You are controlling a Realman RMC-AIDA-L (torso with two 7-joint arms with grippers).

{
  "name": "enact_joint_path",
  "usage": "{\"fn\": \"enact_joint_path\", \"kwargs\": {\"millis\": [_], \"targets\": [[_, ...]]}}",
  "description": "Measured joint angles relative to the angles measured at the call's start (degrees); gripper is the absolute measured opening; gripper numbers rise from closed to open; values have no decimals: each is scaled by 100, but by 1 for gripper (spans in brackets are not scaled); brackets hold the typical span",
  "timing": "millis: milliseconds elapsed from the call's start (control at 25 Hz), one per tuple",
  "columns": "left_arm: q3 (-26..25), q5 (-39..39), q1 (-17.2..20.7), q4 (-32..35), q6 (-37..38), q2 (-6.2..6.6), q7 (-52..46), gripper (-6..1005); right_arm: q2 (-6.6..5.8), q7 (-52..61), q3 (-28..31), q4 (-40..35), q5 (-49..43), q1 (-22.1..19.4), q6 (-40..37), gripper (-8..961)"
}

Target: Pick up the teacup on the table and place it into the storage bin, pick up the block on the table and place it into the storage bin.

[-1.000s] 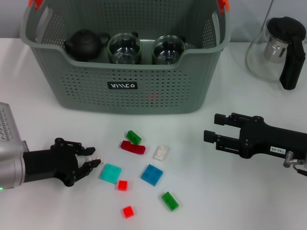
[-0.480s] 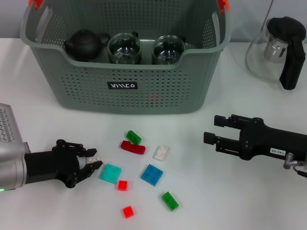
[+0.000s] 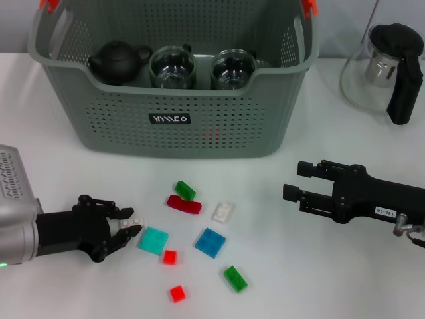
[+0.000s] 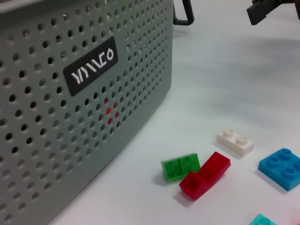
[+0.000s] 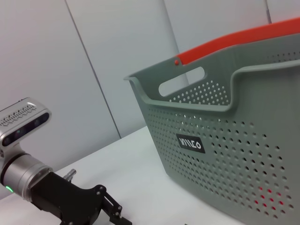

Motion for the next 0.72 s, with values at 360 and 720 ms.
{"fn": "enact_joint_path", "kwargs": {"millis": [360, 720], "targets": [[18, 2, -30, 0, -112, -9, -21, 296, 1, 0, -7, 0, 0, 0, 0, 714], [67, -1, -113, 54, -110, 16, -274, 184, -4, 36, -6, 0, 0, 29, -11, 715]]}}
